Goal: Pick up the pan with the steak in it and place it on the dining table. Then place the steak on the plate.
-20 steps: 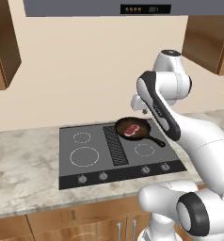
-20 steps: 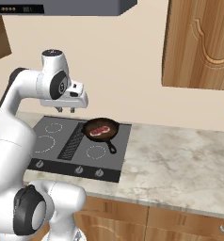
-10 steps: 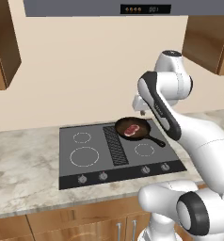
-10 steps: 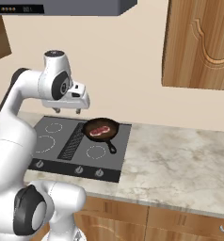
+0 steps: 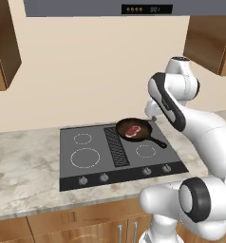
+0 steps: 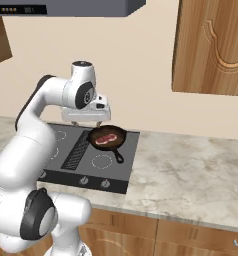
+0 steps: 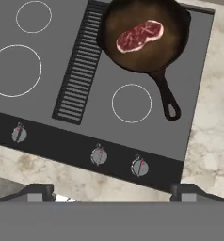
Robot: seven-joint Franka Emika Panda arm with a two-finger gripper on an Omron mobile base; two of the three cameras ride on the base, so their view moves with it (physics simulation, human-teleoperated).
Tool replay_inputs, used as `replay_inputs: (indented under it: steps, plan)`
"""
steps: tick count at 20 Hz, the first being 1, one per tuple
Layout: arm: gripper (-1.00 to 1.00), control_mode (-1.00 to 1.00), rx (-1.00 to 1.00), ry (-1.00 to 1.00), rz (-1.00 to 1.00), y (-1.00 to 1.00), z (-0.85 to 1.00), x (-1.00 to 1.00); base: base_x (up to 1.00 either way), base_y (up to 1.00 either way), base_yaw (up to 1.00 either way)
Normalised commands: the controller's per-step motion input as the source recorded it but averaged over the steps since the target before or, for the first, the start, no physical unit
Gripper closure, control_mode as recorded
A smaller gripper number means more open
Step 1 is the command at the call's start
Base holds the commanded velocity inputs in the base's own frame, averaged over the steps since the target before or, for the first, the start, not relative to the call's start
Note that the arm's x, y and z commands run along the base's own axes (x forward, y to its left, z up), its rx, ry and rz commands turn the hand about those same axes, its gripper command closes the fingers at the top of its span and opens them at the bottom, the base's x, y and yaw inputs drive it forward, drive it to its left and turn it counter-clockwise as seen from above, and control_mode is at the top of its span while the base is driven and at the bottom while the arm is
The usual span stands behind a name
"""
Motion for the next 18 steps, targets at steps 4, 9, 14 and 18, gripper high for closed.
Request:
replay_inputs:
  steps: [4,9,14,18]
  plan:
    - [-1.00,-1.00,-0.01,0.08,0.18,-0.37,-0.54,0.30,0.00,0.00,0.00]
    - [-1.00,-1.00,-0.02,0.09,0.21,-0.30,-0.63,0.22,0.00,0.00,0.00]
    - [-1.00,-1.00,-0.03,0.08,0.20,-0.29,-0.68,0.22,0.00,0.00,0.00]
    - [-1.00,-1.00,-0.03,0.03,0.18,-0.21,-0.62,0.21,0.00,0.00,0.00]
